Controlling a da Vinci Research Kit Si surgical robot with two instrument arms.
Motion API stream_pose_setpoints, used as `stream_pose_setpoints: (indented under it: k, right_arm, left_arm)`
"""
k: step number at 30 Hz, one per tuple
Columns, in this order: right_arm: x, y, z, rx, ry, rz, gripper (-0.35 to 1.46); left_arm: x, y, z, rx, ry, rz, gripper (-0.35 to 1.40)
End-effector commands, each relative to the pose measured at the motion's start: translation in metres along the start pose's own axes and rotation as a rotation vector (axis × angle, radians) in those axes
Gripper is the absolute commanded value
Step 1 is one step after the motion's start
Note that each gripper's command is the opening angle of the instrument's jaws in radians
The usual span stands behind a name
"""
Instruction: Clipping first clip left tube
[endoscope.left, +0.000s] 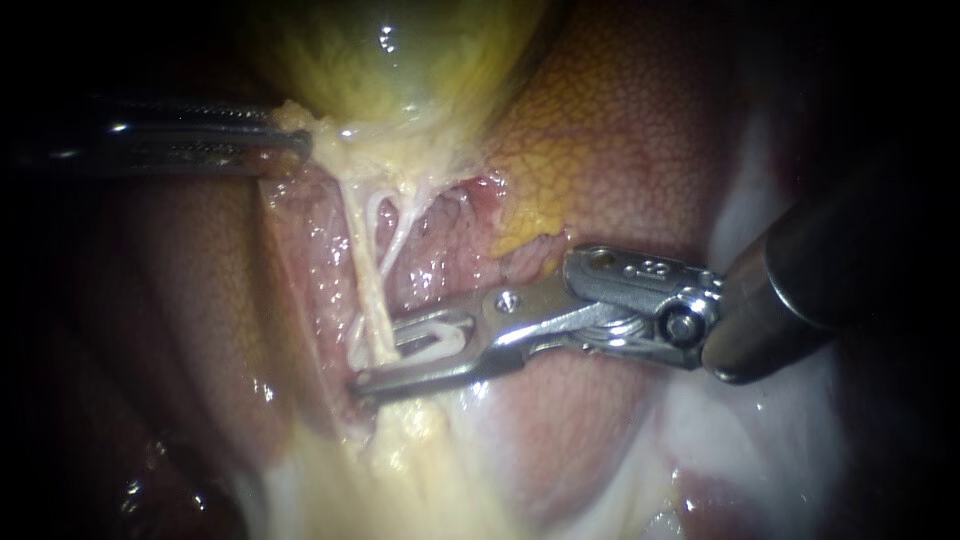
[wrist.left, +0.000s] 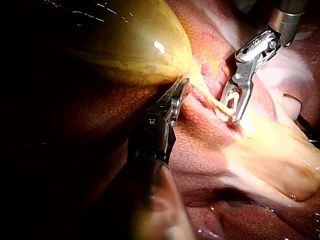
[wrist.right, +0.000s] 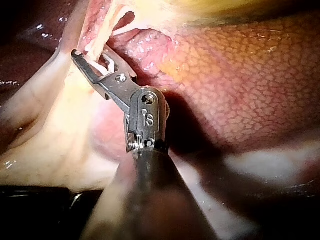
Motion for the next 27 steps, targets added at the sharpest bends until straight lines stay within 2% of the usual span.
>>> stream_pose_setpoints:
  k: [1, 6, 8, 13, 15, 19, 27]
  right_arm:
    - [0.0000, 0.0000, 0.0000, 0.000, 0.000, 0.000, 0.09]
    - [0.0000, 0.0000, 0.0000, 0.000, 0.000, 0.000, 0.21]
    - [0.0000, 0.0000, 0.0000, -0.003, 0.001, 0.000, 0.34]
    - [0.0001, 0.0004, -0.0001, -0.041, 0.018, -0.025, 0.48]
    - [0.0002, 0.0007, -0.0003, -0.062, 0.027, -0.043, 0.49]
    - [0.0001, 0.0010, -0.0011, -0.067, 0.029, -0.049, 0.50]
    - [-0.0005, 0.0004, -0.0038, -0.076, 0.033, -0.055, 0.50]
  left_arm:
    - [0.0000, 0.0000, 0.0000, 0.000, 0.000, 0.000, -0.35]
    - [0.0000, 0.0000, 0.0000, 0.000, 0.000, 0.000, -0.35]
    - [0.0000, 0.0000, 0.0000, 0.000, 0.000, 0.000, -0.35]
    - [0.0000, 0.0000, 0.0000, 0.000, 0.000, 0.000, -0.35]
    - [0.0000, 0.0000, 0.0000, 0.000, 0.000, 0.000, -0.35]
    - [0.0000, 0.0000, 0.0000, 0.000, 0.000, 0.000, -0.35]
    - [0.0000, 0.0000, -0.0001, 0.000, 0.000, 0.000, -0.35]
